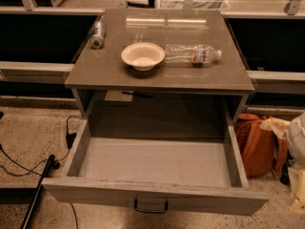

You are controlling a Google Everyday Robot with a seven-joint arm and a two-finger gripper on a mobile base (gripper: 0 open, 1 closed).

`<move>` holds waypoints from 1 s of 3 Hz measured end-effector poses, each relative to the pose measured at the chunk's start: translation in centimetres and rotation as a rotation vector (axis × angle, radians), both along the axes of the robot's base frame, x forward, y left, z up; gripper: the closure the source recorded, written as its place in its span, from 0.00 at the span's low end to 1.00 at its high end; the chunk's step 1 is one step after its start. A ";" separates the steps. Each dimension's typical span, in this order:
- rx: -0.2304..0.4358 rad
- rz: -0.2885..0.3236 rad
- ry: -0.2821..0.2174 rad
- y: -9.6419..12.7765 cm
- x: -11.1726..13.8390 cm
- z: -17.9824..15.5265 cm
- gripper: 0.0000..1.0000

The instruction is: Close top drawer

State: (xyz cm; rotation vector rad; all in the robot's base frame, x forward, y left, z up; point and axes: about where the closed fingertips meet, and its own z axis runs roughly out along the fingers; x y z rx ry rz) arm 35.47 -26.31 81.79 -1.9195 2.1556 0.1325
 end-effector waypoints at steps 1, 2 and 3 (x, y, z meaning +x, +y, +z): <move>-0.005 0.056 0.001 0.0 -0.5 -0.6 0.00; 0.016 0.071 0.043 1.4 -1.3 -2.5 0.11; 0.036 0.091 0.099 4.7 -3.4 -6.1 0.31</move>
Offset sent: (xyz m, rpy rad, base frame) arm -0.0309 0.0424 -0.0648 0.0648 0.1367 0.1021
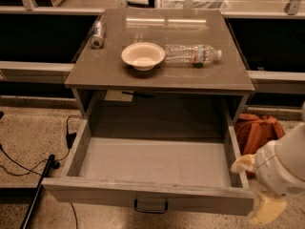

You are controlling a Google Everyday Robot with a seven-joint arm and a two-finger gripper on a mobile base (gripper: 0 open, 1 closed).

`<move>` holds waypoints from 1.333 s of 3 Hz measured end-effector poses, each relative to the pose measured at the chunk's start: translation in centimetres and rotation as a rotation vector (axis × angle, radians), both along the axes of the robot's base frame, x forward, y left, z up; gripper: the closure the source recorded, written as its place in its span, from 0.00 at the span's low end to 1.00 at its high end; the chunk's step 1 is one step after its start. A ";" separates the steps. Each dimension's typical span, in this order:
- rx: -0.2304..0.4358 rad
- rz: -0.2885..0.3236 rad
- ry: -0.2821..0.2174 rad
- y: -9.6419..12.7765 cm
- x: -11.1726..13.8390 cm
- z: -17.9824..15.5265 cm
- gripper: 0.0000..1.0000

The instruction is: Close top drawer

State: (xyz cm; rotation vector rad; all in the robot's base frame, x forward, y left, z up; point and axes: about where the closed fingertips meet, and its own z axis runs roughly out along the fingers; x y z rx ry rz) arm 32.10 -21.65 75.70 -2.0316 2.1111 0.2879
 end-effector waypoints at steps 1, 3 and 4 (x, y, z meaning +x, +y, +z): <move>0.000 0.033 0.035 3.1 -1.7 -2.7 0.55; -0.011 0.051 0.044 7.2 -2.5 -7.8 0.99; 0.001 0.034 0.006 8.6 -1.4 -10.3 1.00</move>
Offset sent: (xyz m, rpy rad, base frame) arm -0.0304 0.0810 -0.0802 -0.0282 0.0638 0.0616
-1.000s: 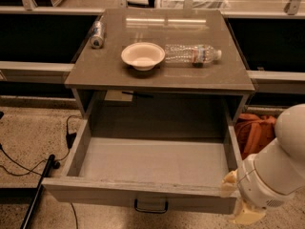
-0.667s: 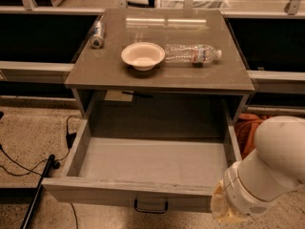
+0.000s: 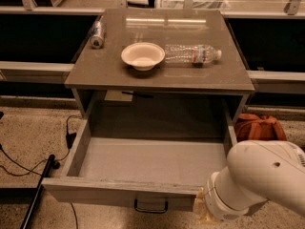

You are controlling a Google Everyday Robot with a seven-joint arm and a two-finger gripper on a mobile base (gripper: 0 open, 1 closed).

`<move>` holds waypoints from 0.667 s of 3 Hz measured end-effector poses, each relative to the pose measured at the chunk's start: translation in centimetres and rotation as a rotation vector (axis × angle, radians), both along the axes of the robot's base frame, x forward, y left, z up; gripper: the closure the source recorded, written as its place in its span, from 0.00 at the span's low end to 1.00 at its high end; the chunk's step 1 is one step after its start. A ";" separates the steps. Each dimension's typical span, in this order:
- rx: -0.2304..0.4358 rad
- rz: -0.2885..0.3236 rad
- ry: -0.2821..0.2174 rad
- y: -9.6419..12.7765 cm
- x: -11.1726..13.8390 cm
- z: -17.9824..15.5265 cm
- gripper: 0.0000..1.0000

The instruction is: Close top drawer

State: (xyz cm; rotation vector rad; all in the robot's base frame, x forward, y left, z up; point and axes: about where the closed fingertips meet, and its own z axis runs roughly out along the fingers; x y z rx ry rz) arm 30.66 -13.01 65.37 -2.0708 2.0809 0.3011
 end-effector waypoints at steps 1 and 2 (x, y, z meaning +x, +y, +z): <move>-0.004 -0.027 -0.034 0.6 1.3 -1.2 1.00; -0.006 -0.049 -0.070 1.2 3.1 -1.5 1.00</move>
Offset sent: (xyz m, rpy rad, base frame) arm 0.0551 0.0200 -0.0217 -0.0019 -0.1072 -0.0764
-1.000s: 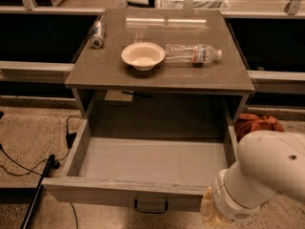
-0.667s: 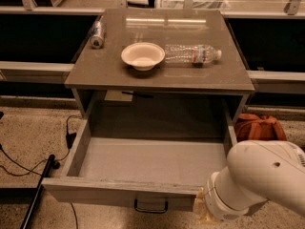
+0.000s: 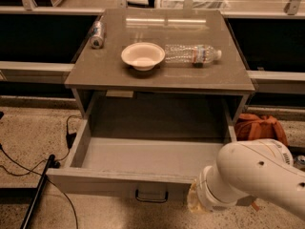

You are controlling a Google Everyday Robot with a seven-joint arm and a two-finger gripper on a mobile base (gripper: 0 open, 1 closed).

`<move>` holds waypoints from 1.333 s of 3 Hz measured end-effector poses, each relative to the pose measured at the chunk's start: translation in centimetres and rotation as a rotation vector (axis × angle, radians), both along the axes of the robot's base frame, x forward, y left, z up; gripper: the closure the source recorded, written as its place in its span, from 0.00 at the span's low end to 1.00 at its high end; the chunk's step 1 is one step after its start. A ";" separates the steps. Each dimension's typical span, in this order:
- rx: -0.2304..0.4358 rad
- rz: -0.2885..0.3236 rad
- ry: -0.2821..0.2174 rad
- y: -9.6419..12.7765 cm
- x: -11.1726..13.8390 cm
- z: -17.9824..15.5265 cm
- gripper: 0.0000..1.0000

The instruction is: Close top drawer

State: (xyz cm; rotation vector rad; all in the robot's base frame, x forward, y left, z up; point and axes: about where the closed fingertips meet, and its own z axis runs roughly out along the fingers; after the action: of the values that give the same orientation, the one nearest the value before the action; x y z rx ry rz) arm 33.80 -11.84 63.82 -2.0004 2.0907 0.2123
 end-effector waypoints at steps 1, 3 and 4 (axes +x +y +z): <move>0.007 -0.009 -0.025 0.9 2.2 -0.4 1.00; 0.007 -0.038 -0.070 2.1 6.2 -1.7 1.00; 0.005 -0.059 -0.126 2.4 7.5 -2.3 1.00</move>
Offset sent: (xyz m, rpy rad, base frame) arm 0.0755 0.0224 -0.0183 0.0097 -0.0706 -0.0398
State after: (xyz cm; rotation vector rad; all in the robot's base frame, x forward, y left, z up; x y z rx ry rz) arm 41.32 -9.44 61.51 -1.8938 2.0652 0.0792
